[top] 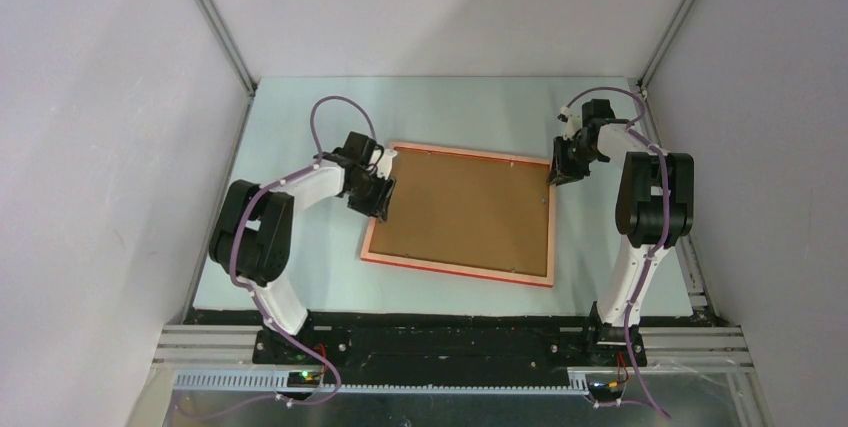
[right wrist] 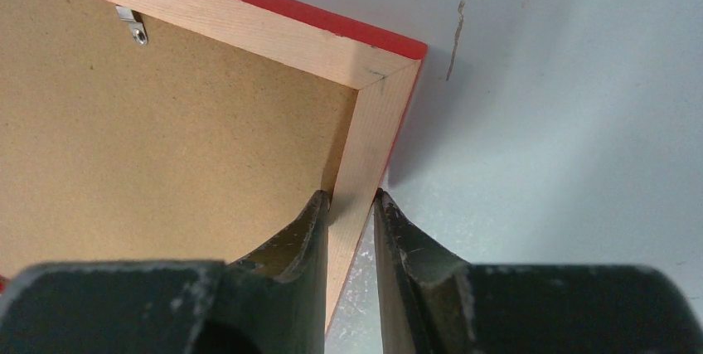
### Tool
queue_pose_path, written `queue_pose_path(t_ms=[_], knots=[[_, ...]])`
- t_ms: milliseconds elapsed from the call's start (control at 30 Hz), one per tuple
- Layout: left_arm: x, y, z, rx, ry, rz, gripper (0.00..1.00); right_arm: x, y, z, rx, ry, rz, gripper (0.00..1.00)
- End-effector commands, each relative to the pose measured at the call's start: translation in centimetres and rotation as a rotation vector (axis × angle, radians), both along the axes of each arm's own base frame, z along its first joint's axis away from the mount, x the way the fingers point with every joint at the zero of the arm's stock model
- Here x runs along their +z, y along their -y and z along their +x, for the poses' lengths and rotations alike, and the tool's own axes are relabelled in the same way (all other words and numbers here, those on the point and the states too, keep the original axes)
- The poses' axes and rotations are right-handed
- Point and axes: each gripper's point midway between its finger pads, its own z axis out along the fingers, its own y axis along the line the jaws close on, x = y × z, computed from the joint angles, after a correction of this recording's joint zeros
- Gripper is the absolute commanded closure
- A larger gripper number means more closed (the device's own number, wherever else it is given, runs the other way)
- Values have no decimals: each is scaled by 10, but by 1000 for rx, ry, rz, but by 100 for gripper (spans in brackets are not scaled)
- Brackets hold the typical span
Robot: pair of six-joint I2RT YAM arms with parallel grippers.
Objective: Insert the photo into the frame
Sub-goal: Install the photo frame at the center of the board.
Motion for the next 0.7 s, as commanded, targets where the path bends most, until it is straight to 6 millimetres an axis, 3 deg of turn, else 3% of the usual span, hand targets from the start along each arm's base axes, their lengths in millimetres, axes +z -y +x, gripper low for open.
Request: queue_pose_path(t_ms=[0,667], knots=[[-1,-10,-17,-22,-37,25,50,-6,2,3,20,17,-6,97],[-6,-7,-12,-4,-64,-3,66,-6,2,2,20,13,1,97]])
